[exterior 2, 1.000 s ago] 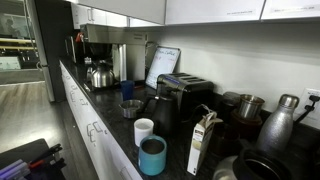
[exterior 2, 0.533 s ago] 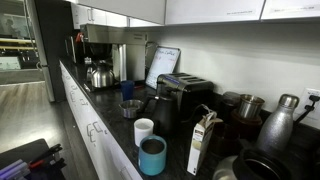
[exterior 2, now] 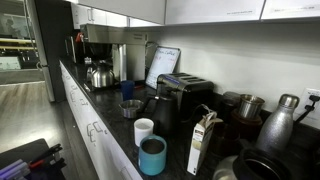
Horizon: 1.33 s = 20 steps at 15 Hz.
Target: Close the cupboard
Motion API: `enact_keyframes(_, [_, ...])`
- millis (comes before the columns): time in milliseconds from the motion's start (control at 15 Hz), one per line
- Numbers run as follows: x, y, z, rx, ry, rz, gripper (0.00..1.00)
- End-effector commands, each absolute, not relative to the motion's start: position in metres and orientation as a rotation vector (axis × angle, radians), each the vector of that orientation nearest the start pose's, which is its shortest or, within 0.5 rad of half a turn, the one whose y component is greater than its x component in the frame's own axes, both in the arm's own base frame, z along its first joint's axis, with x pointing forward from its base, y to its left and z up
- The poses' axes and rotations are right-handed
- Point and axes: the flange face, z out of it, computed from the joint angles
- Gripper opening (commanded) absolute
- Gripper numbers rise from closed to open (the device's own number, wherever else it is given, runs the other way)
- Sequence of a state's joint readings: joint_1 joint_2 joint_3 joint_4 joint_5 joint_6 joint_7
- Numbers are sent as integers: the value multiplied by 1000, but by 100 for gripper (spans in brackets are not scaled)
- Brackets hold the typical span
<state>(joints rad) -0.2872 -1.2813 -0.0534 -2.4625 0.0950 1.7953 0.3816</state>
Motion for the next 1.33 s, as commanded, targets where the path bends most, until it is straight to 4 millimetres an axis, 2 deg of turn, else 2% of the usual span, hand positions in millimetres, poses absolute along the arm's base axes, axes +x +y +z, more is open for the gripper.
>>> enact_keyframes(0, [169, -73, 693, -2630, 1049, -882, 100])
enact_keyframes(333, [167, -76, 701, -2594, 1091, -966, 100])
enact_keyframes(600, [179, -78, 708, -2541, 1096, -1075, 100])
enact_keyframes(1000, [206, -73, 706, -2507, 1123, -1077, 100])
enact_keyframes(1267, [213, -69, 706, -2498, 1117, -1051, 100])
